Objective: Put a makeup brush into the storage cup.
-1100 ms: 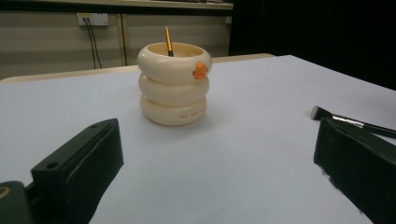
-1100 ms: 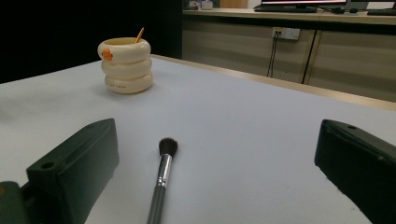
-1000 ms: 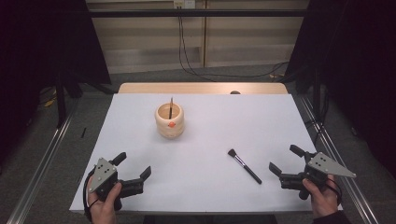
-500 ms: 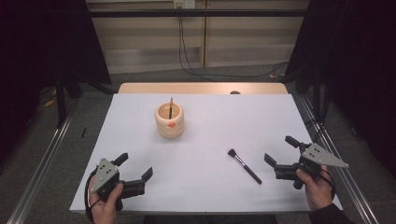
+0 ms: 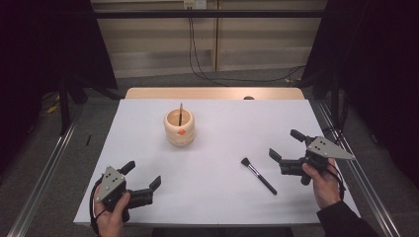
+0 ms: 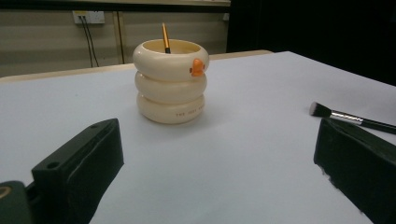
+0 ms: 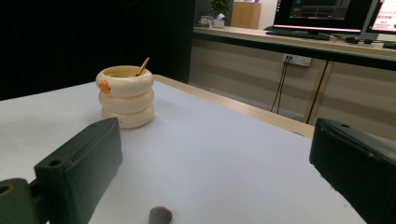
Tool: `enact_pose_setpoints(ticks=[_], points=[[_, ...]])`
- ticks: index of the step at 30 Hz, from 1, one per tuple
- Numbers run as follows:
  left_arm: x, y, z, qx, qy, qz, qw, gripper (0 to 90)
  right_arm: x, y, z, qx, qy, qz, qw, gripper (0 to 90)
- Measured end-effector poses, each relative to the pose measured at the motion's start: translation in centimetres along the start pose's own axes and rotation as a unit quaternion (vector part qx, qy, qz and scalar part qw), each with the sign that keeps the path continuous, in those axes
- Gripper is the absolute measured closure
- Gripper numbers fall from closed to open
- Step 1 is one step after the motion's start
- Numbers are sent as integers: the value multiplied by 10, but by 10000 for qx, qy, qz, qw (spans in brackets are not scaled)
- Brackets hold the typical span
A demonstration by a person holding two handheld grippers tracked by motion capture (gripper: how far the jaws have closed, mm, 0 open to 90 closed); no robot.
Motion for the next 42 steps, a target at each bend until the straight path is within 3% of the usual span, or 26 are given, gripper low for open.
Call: enact_pose_setpoints(ticks=[2, 6, 9, 13, 17, 21, 25, 27, 29, 31, 35, 38, 42], points=[[0, -1, 0, 26, 11, 16, 10000, 12, 7, 0, 2, -121, 24, 43, 9999, 17], [1, -4, 2, 91, -14, -22, 10000, 13, 22, 1, 7, -26, -7, 89, 10000, 16], [1, -4, 2, 84, -11, -38, 10000, 12, 31, 2, 8, -107, 71, 155, 9998, 6], [1, -3, 2, 94, -9, -19, 10000, 12, 36, -1, 21, -98, -118, 14, 9999, 9], [1, -4, 2, 123, -7, -63, 9999, 10, 39, 0, 36, -115, -207, 67, 9997, 0], [1, -3, 1, 111, 7, -26, 9999, 9, 48, -3, 31, -135, -19, 92, 9999, 0], [2, -3, 1, 121, 27, -47, 9999, 9, 52, 0, 17, -201, 463, 222, 9985, 3], [2, -3, 1, 133, 41, -49, 9999, 8, 52, 4, 12, -182, 751, 405, 9962, 9], [3, -5, 3, 243, 35, -39, 9997, 9, 54, 3, 7, -214, 972, 357, 9944, 16], [4, -7, 3, 135, 26, -132, 9998, 8, 56, 2, 1, -262, 1293, 327, 9907, 27], [4, -5, 2, 157, 31, -107, 9998, 7, 59, 2, -10, -330, 1872, 356, 9811, 51], [4, -5, 2, 167, 52, -97, 9998, 9, 61, 0, -18, -198, 2244, 310, 9738, 101], [5, -6, 1, 170, 57, -141, 9997, 8, 63, 0, -28, -15, 2640, 444, 9635, 118]])
Point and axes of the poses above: each handheld gripper's, and its own axes: x roughly forward along the jaws, z roughly out of its top, y roughly to its left, the point moved 9 cm from there along x, roughly forward along the jaws, and after that the axes turned 12 degrees about x, right-handed, at the moved point
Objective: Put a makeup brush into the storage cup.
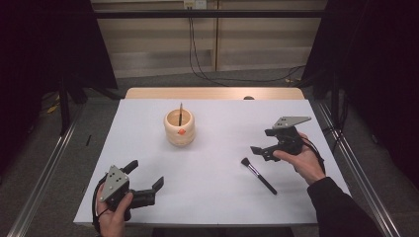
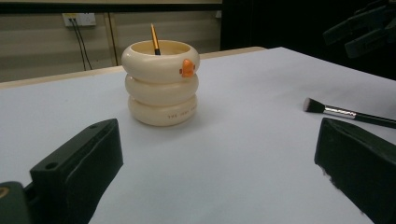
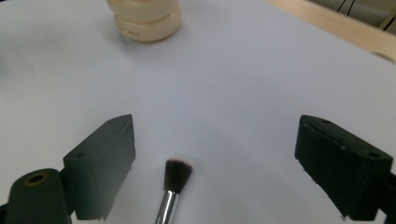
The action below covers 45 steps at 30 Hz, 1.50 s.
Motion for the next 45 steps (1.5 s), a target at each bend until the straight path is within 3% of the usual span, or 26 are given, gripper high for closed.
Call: enact_pose_setpoints(ticks=[3, 7, 9, 12, 14, 16, 20, 22, 28, 34, 45], points=[[2, -3, 0, 52, 34, -48, 10000, 10, 6, 0, -7, 164, 415, 1, 9990, 104], [2, -3, 0, 39, 41, -65, 10000, 10, 9, 3, -18, 261, 983, 68, 9948, 137], [2, -3, -1, 9, 47, -44, 10000, 10, 11, 4, -21, 165, 1154, 186, 9930, 176], [2, -3, -1, 15, 34, -52, 10000, 10, 12, 5, -24, 312, 1323, 203, 9905, 197], [1, -3, 0, 65, 13, -30, 10000, 11, 12, 6, -29, 332, 1548, 250, 9871, 235], [1, -3, 0, 53, -5, -82, 10000, 11, 14, 5, -32, 320, 1688, 152, 9850, 242], [1, -2, 0, 32, 13, -46, 10000, 11, 17, 9, -39, 531, 2085, 236, 9763, 274], [1, -2, -1, 49, 32, -30, 10000, 11, 18, 11, -41, 516, 2242, 277, 9728, 303], [1, -2, 0, 23, 24, -42, 10000, 14, 18, 14, -48, 566, 2853, 267, 9564, 462], [1, -2, -1, 38, 37, -41, 10000, 12, 20, 16, -55, 530, 3139, 334, 9474, 569], [1, -2, -1, 49, 41, -61, 10000, 13, 25, 19, -63, 445, 3423, 343, 9379, 676]])
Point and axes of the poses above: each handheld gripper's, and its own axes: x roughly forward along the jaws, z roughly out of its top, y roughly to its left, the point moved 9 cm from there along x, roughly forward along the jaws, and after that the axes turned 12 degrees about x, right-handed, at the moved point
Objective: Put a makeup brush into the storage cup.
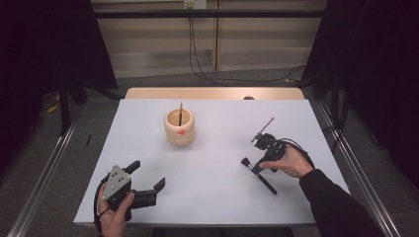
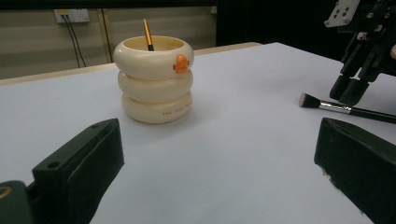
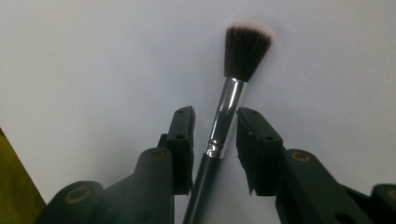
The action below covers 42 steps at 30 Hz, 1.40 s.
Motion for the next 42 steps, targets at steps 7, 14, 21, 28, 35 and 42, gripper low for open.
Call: enact_pose_setpoints(ticks=[7, 14, 21, 28, 35, 42], points=[[0, 0, 0, 18, -5, 0, 10000, 12, 10, -1, 1, 29, 106, -230, 9997, 692], [0, 0, 0, 19, -1, -3, 10000, 12, 14, -3, 0, -31, 204, -386, 9990, 715], [0, 0, 0, 25, -11, -19, 10000, 12, 14, -5, 1, 9, 193, -521, 9985, 769], [-1, 0, 0, -8, -21, -16, 10000, 12, 15, -4, 0, -53, 204, -579, 9981, 775], [-2, 0, -1, -80, -6, -4, 10000, 8, 15, -4, 1, -98, 204, -654, 9976, 783], [-1, 0, -1, -56, -12, -33, 10000, 11, 14, -4, 0, -60, 187, -602, 9980, 783]])
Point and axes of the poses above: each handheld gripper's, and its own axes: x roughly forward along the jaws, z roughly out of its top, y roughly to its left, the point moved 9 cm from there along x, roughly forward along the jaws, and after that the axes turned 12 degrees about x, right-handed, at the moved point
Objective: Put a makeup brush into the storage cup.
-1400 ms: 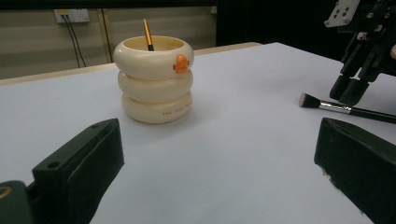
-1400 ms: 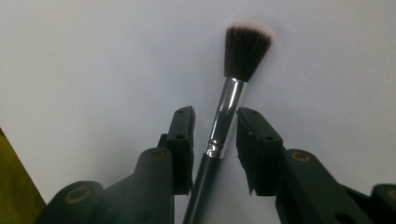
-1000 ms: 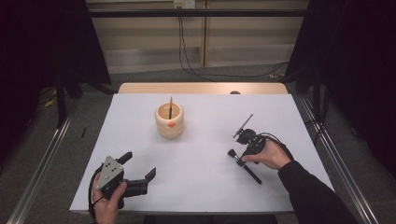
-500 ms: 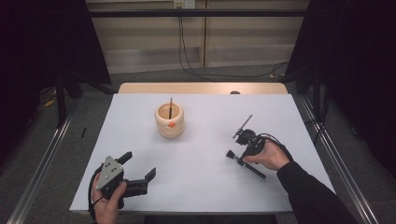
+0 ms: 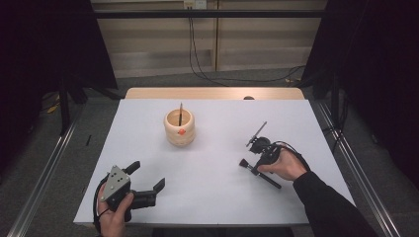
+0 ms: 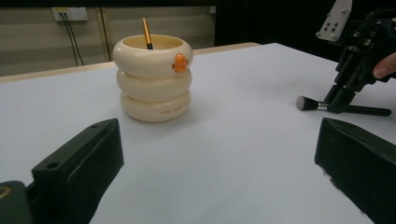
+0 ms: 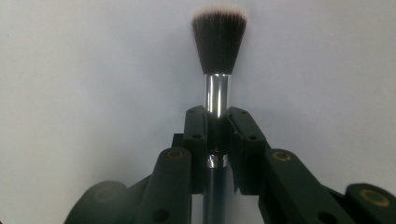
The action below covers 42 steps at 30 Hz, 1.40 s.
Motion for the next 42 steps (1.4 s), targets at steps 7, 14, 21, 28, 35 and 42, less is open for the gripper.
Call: enact_pose_setpoints(ticks=[7, 14, 21, 28, 35, 42], points=[[1, 0, 0, -56, -3, -4, 10000, 13, 1, 0, 1, 90, -103, 124, 9998, 783], [-1, -2, 2, 46, -8, -24, 10000, 11, -3, -2, -1, 162, -138, 149, 9997, 783], [0, -1, 1, 2, -19, -1, 10000, 11, -7, -4, -1, 221, -351, 246, 9988, 783], [-1, 1, 2, -29, -44, 24, 10000, 11, -13, -1, -1, 271, -644, 360, 9969, 783], [0, 1, 1, -13, -25, 15, 10000, 12, -21, 2, 2, 278, -971, 486, 9937, 783], [0, 1, 1, 3, -32, -10, 10000, 9, -28, 1, -2, 316, -1245, 582, 9900, 783]])
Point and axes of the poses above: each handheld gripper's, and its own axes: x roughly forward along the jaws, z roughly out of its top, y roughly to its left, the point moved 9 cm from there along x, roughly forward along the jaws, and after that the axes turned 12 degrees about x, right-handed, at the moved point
